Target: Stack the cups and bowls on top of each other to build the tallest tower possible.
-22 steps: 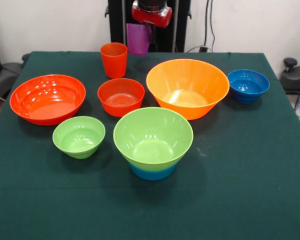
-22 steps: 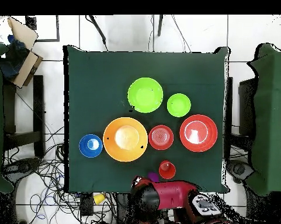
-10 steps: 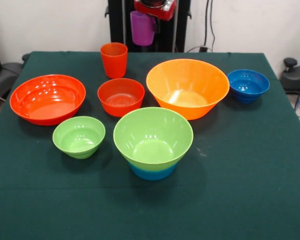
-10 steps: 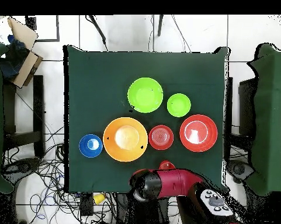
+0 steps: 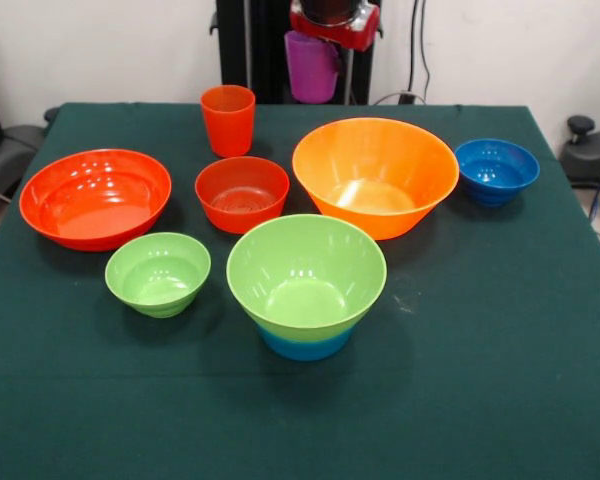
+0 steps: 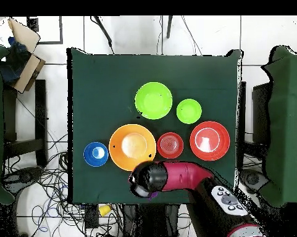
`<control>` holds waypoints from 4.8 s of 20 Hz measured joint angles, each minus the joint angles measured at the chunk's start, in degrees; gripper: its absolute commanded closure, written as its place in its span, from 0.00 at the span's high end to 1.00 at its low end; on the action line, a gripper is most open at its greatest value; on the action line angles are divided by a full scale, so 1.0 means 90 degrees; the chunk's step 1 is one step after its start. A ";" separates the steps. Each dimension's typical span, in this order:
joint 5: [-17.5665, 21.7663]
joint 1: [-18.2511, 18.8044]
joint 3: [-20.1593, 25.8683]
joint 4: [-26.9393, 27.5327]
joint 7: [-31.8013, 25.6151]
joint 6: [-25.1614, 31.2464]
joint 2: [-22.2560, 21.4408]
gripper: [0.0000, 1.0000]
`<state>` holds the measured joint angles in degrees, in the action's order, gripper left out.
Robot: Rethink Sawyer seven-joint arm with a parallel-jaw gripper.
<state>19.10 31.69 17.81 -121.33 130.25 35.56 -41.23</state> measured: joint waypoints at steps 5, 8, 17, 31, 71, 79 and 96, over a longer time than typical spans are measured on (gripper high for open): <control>-0.0011 -0.0155 0.0075 0.0584 0.0000 0.0028 0.0078 0.00; -0.0018 -0.0249 0.0075 0.0938 0.0000 0.0075 0.0107 0.00; -0.0094 -0.0535 0.0074 0.2273 0.0000 0.0434 0.0412 0.00; -0.0330 -0.0985 0.0064 0.4234 0.0000 0.1072 0.1442 0.00; -0.1268 -0.1014 0.0092 0.5697 0.0000 0.3364 0.2252 0.00; -0.1449 -0.1013 0.0092 0.5667 0.0000 0.3649 0.1728 0.00; -0.1771 -0.1132 0.0092 0.5522 0.0000 0.3851 0.0472 0.00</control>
<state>3.16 21.50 18.63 -71.64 130.25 70.22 -36.98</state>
